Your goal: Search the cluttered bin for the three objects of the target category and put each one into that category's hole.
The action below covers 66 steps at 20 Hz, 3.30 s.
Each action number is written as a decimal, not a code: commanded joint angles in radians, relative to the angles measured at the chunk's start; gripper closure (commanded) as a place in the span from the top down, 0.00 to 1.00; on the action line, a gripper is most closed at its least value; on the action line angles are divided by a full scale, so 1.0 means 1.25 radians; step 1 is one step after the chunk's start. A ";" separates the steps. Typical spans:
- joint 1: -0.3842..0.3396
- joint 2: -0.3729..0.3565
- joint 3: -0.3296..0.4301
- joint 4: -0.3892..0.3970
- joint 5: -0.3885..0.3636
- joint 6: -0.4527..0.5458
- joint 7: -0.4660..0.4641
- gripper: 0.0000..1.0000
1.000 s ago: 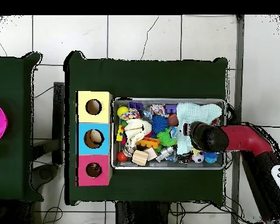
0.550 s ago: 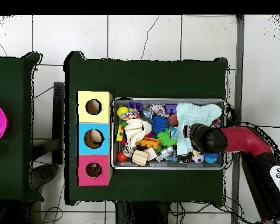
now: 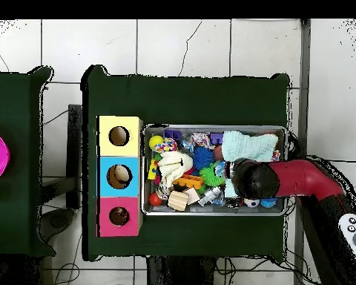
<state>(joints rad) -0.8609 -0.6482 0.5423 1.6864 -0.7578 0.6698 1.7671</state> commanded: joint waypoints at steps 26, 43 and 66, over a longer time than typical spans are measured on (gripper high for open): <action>0.325 -0.006 -0.307 0.154 0.266 -0.301 0.340 0.00; 0.277 -0.117 -0.299 0.197 0.351 -0.196 0.206 1.00; 0.054 -0.095 -0.178 0.160 0.235 -0.157 0.019 1.00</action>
<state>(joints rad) -0.7748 -0.8505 0.2185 1.9084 -0.3678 0.5144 1.9555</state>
